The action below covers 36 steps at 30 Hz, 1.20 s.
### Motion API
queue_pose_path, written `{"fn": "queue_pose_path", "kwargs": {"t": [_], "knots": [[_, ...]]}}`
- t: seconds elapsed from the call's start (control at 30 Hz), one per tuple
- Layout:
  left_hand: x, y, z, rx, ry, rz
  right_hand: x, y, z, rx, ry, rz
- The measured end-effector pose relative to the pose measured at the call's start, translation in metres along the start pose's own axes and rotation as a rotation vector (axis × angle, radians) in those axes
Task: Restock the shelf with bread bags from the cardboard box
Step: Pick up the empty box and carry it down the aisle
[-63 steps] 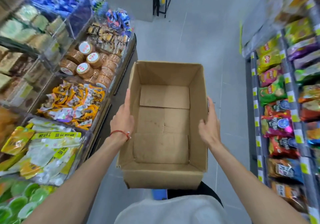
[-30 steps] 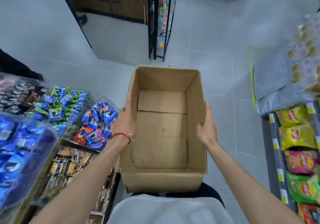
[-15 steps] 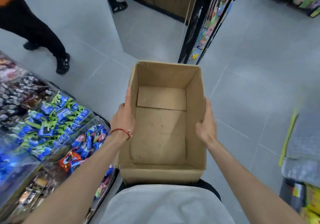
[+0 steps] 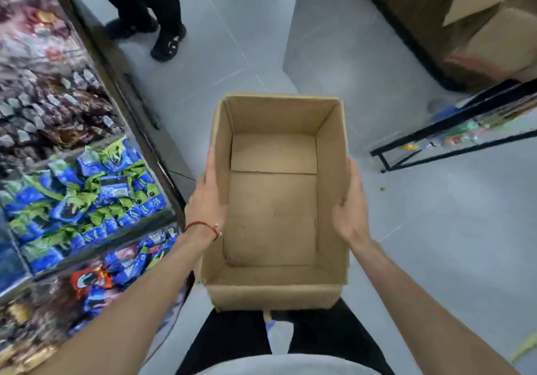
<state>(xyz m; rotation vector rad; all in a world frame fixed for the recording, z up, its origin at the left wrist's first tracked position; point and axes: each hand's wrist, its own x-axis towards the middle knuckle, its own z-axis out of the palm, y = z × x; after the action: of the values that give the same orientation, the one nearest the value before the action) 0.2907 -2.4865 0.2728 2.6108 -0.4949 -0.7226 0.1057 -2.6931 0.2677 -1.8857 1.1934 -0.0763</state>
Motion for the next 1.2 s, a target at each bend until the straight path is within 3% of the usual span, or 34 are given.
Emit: {"fn": "queue_pose_path", "kwargs": {"t": [0.2, 0.67, 0.83, 1.2], "knots": [[0.067, -0.04, 0.058, -0.064, 0.032, -0.219, 0.105, 0.016, 0.07, -0.103, -0.109, -0.044], [0.188, -0.165, 0.281, -0.048, 0.087, -0.598, 0.269, 0.155, 0.261, -0.322, -0.458, -0.111], [0.221, -0.22, 0.331, -0.078, 0.114, -0.607, 0.295, 0.198, 0.332, -0.319, -0.449, -0.151], [0.273, -0.267, 0.379, -0.211, 0.436, -0.684, 0.331, 0.213, 0.42, -0.381, -0.34, -0.301]]}}
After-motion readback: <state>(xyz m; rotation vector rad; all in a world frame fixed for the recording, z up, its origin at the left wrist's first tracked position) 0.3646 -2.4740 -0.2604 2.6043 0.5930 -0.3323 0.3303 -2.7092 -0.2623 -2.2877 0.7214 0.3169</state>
